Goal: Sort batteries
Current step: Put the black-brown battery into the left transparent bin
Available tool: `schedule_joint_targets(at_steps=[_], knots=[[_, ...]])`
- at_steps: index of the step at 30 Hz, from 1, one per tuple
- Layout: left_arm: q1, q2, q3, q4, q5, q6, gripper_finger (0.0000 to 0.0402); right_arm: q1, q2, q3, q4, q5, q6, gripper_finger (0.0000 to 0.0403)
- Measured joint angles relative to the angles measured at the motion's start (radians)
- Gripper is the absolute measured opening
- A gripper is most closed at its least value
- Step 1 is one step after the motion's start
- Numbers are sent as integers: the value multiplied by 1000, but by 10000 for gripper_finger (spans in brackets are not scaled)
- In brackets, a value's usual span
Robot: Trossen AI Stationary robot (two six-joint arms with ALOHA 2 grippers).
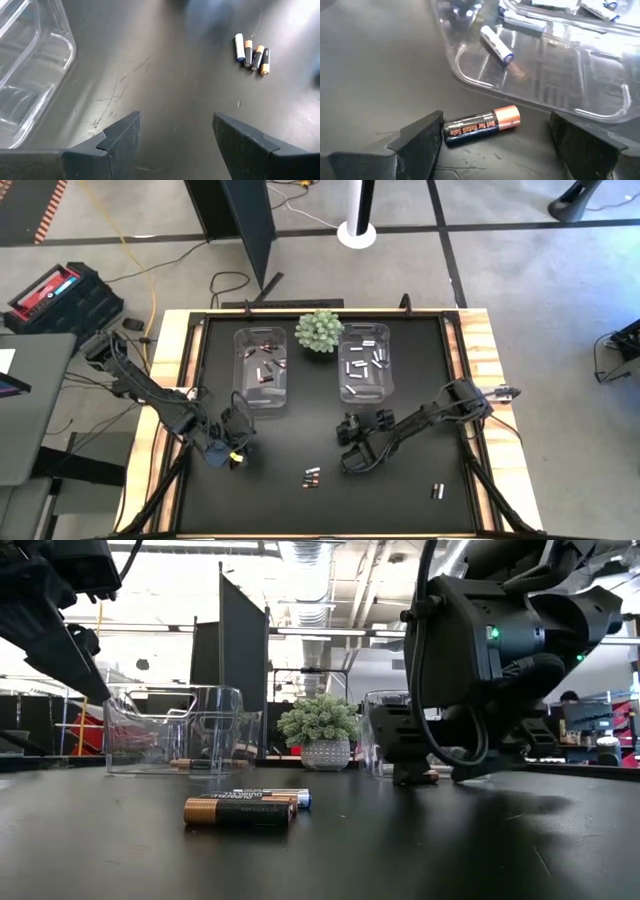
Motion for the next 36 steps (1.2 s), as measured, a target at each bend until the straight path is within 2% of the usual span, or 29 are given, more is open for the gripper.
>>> schedule_joint_targets(at_steps=[7,18,32,36], knots=[[10,0,0,7,0,10,245,-5,-6,1,4,-39,44,370],[9,0,0,15,1,7,245,57,-9,1,-3,-64,67,291],[9,0,0,15,2,18,245,120,-10,3,-8,-86,97,285],[9,0,0,15,2,17,245,125,-9,38,-67,-119,104,285]])
